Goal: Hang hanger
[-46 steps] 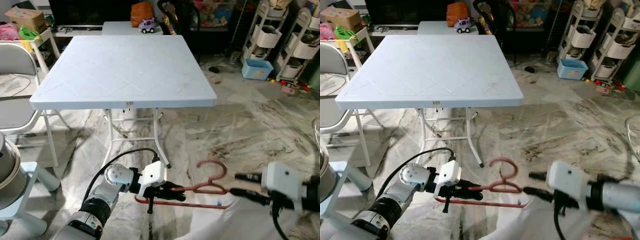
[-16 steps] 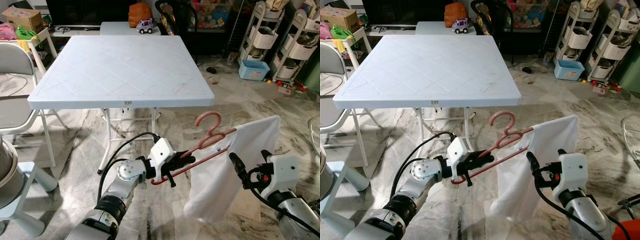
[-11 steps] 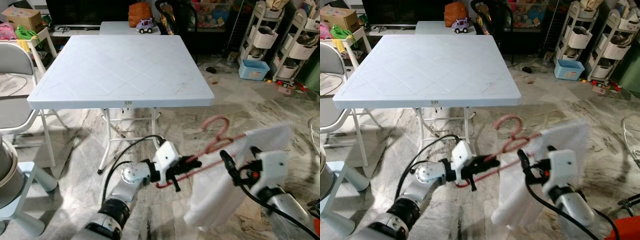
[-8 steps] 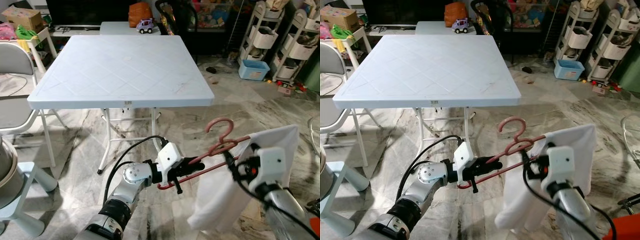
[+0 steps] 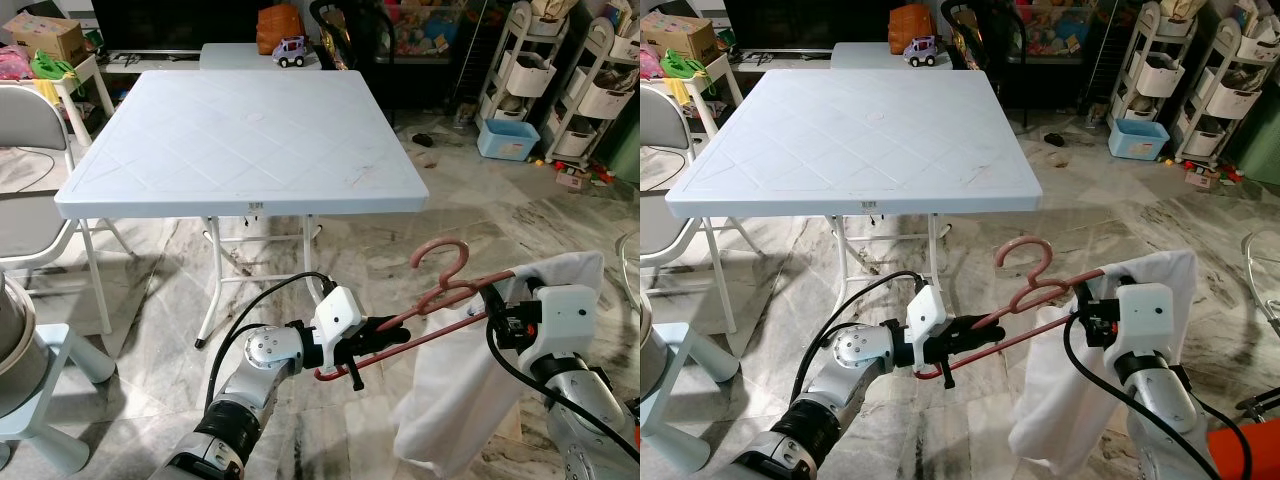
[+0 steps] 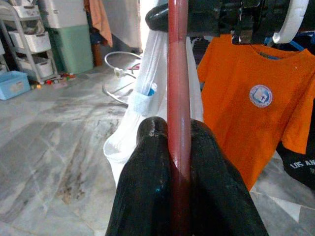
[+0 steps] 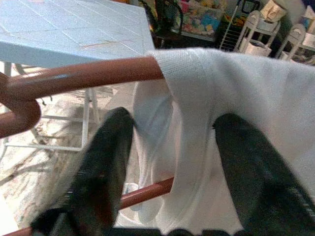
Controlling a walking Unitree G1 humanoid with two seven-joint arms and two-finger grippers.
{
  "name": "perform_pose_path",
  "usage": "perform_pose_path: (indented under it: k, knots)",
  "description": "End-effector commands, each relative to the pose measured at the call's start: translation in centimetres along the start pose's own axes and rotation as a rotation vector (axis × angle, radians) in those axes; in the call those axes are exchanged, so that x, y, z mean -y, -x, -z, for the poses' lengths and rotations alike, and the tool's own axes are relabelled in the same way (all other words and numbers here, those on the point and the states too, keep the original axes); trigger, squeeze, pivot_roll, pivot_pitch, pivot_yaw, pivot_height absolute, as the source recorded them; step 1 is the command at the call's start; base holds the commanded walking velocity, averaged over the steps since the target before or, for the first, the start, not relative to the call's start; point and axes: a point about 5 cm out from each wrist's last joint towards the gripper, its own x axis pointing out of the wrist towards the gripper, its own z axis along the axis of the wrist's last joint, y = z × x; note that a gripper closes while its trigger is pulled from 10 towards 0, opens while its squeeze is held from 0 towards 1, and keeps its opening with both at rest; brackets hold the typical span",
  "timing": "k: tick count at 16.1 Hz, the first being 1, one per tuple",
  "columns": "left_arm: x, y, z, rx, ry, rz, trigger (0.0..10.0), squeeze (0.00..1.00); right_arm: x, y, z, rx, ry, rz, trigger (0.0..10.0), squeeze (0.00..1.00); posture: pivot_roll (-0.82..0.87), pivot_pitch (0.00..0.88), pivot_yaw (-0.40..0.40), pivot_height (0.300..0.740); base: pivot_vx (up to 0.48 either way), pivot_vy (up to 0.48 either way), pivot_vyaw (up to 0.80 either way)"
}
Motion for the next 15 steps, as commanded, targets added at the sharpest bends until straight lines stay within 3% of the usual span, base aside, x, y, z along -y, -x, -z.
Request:
perform_pose_path:
  k: [1, 3, 6, 9, 15]
  knots:
    - [-0.3, -0.3, -1.1, 0.036, -0.033, 0.009, 0.0, 0.0, 0.2, 0.2, -0.1, 0.002, 0.001, -0.046, 1.1, 0.0, 0.05, 0.0, -0.07, 0.74, 0.0, 0.0, 0.0]
    - [-0.3, -0.3, -1.1, 0.035, -0.035, 0.011, 0.0, 0.0, 0.2, 0.5, 0.0, -0.01, 0.001, -0.078, 1.7, 0.0, 0.04, 0.0, -0.068, 0.74, 0.0, 0.0, 0.0]
    - [-0.3, -0.2, -1.0, 0.028, -0.04, 0.006, 0.0, 0.0, 0.5, 1.2, 0.4, -0.058, 0.019, -0.12, 1.7, 0.0, 0.04, 0.0, -0.065, 0.74, 0.0, 0.0, 0.0]
    - [-0.3, -0.3, -1.0, 0.026, -0.041, 0.008, 0.0, 0.0, 1.5, 1.4, 0.6, -0.067, 0.021, -0.076, 0.3, 0.0, 0.04, 0.0, -0.064, 0.74, 0.0, 0.0, 0.0]
    - [-0.2, -0.4, -1.1, 0.033, -0.044, 0.018, 0.0, 0.0, 0.5, 0.4, 0.9, -0.069, 0.01, -0.07, 1.5, 0.0, 0.04, 0.0, -0.064, 0.74, 0.0, 0.0, 0.0]
